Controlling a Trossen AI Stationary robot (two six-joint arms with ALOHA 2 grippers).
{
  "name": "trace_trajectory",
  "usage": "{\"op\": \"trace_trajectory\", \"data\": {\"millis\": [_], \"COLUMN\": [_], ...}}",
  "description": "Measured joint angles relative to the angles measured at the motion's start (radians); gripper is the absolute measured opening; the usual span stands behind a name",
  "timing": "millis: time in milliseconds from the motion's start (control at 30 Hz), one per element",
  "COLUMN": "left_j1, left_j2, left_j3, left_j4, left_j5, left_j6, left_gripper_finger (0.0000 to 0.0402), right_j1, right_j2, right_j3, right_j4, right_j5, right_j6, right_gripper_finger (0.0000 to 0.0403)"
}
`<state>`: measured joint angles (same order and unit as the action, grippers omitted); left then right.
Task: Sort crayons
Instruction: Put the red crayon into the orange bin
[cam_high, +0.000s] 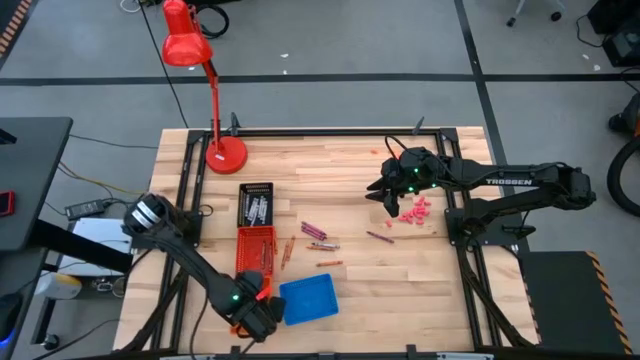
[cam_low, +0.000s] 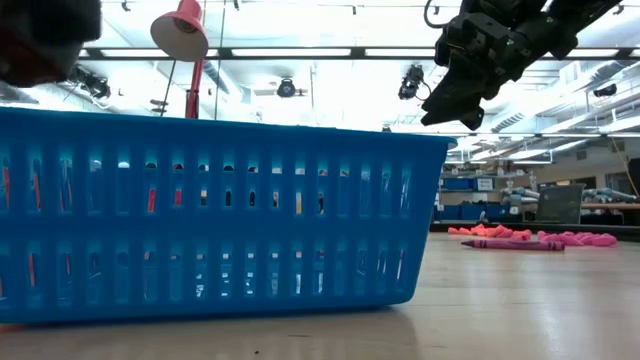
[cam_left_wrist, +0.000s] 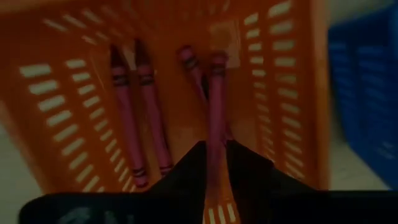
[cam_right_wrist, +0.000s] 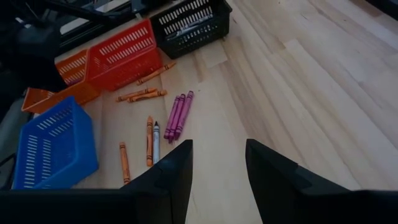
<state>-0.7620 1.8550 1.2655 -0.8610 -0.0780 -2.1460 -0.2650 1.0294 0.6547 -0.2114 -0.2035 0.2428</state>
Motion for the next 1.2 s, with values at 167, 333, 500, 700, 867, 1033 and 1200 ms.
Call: {"op": "trace_trajectory", "data": {"millis": [167,333,500,700,867,1033,1200], "left_j1": [-0.001,0.001,0.02,0.109,0.225,0.353,0.463], "left_j2": [0.014,-0.037,-0.126,-0.215,-0.22,-0.22,-0.22], "left_j3": [0.001,0.001,0.001,0.006,0.006,0.006,0.006], "left_j4": [0.012,0.017,0.027,0.056,0.077,0.13,0.165], "left_j5": [0.031,0.05,0.057,0.028,-0.051,-0.102,-0.108], "left_j6": [0.004,0.014,0.047,0.302,0.64,0.943,1.129], "left_gripper_finger": [0.0121,0.0155,0.0159,0.016,0.016,0.016,0.016], "right_j1": [0.0,0.0,0.0,0.001,0.001,0.014,0.076], "right_j2": [0.0,0.0,0.0,0.0,0.0,0.0,0.0], "right_j3": [0.0,0.0,0.0,0.0,0.0,0.0,0.0], "right_j4": [-0.001,-0.001,-0.001,-0.001,-0.006,-0.103,-0.229], "right_j5": [0.0,-0.007,-0.008,-0.008,-0.008,-0.032,0.021], "right_j6": [-0.001,0.0,0.001,0.0,-0.001,-0.01,-0.034], "right_gripper_finger": [0.0151,0.0151,0.0151,0.0151,0.0151,0.0151,0.0151]}}
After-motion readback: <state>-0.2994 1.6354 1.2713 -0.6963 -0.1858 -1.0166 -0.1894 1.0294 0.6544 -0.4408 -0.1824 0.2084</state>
